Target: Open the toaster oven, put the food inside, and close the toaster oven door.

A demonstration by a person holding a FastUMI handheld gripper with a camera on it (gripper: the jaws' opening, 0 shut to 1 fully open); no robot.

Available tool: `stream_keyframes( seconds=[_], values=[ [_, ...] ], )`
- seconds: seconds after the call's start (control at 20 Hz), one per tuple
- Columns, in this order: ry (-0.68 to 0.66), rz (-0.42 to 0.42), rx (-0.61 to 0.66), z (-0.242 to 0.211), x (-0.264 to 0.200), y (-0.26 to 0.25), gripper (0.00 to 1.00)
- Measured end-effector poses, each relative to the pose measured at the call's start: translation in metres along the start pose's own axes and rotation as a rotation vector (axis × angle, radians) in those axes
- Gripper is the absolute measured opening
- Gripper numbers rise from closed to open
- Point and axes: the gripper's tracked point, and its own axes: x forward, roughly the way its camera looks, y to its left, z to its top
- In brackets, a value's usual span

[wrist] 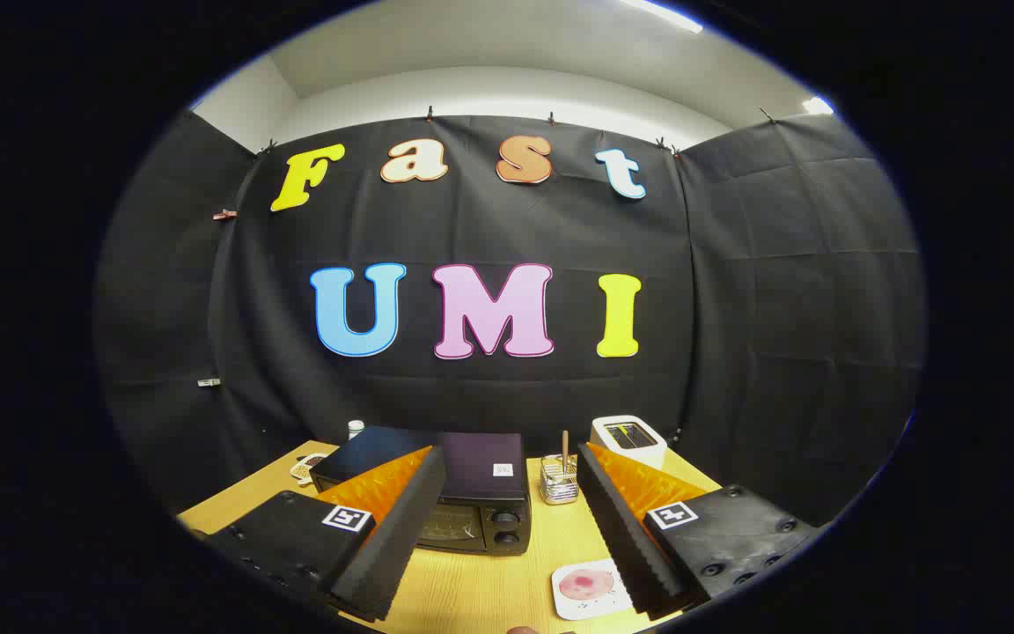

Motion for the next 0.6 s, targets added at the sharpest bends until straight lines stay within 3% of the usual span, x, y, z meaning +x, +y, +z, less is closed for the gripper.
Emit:
stream_keyframes(
  seconds=[0.6],
  values=[
    [0.019,0.019,-0.018,-0.0079,-0.0017,0.0066,0.98]
  ],
)
